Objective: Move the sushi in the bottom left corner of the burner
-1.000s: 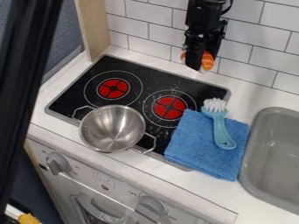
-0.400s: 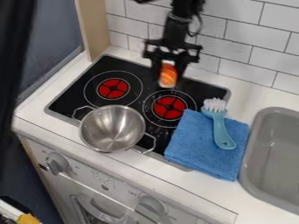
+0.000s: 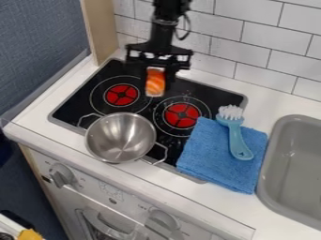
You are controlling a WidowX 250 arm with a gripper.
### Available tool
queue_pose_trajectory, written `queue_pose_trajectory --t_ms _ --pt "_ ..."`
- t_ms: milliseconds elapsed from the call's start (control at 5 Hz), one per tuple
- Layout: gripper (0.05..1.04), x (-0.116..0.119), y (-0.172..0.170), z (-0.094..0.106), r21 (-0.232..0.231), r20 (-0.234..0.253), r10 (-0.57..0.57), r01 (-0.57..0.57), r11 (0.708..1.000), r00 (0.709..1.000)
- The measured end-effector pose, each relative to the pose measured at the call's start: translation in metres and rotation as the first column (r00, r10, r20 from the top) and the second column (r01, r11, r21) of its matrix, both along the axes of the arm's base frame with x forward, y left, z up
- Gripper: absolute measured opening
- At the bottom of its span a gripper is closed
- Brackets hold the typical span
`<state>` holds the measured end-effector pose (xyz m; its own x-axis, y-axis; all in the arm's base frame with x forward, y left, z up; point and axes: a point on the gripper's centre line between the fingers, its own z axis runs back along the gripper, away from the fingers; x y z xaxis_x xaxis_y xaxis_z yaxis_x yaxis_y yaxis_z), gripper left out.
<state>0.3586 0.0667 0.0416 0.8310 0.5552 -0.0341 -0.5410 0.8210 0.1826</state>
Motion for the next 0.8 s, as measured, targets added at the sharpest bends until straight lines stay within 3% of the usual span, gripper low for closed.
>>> queue_pose_trajectory --t_ms 400,800 --pt "0.574 -0.021 0.051 -0.012 0.092 -0.006 0.134 -0.133 0.987 0.991" --pt "0.574 -0.04 0.101 -0.011 0.135 0.018 0.32 -0.32 0.938 0.947"
